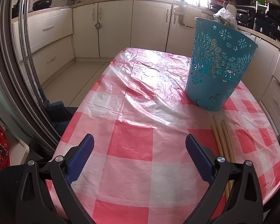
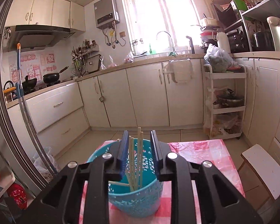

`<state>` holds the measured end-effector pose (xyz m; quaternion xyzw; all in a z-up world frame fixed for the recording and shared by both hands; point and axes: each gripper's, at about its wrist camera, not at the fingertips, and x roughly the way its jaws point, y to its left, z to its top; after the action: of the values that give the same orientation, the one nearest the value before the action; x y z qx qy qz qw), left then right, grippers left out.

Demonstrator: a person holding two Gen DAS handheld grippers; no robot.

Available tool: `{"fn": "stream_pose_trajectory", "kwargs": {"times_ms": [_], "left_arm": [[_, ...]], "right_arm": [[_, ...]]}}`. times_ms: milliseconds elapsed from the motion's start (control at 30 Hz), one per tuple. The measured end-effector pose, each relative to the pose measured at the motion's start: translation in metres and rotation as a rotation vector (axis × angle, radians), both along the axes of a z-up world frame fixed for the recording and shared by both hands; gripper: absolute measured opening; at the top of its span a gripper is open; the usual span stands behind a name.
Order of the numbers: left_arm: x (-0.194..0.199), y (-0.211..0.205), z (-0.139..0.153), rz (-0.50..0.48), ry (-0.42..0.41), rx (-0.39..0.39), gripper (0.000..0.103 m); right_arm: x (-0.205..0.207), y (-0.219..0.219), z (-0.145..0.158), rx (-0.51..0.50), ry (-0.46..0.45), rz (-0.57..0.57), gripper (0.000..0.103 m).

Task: Organize utensils
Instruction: 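Carry the stick over the basket and open the right tool, then move the right tool back to the remaining chopsticks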

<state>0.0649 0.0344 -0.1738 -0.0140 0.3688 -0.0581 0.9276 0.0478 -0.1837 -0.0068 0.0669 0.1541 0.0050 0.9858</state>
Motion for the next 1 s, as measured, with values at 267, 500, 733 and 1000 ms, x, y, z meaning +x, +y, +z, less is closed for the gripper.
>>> {"fn": "stream_pose_trajectory", "kwargs": {"times_ms": [267, 500, 733, 1000], "left_arm": [[-0.007, -0.003, 0.007, -0.018, -0.026, 0.009, 0.095], [-0.015, 0.011, 0.008, 0.011, -0.015, 0.002, 0.095], [-0.012, 0.019, 0.010, 0.068, 0.010, -0.029, 0.095], [-0.017, 0.006, 0.007, 0.032, 0.025, -0.001, 0.095]], "right_arm": [[-0.056, 0.016, -0.038, -0.037, 0.205, 0.017, 0.042], [-0.077, 0.021, -0.083, -0.028, 0.413, 0.025, 0.042], [-0.068, 0.014, -0.118, 0.034, 0.532, 0.072, 0.023], [-0.055, 0.026, -0.132, 0.053, 0.567, 0.115, 0.023]]}}
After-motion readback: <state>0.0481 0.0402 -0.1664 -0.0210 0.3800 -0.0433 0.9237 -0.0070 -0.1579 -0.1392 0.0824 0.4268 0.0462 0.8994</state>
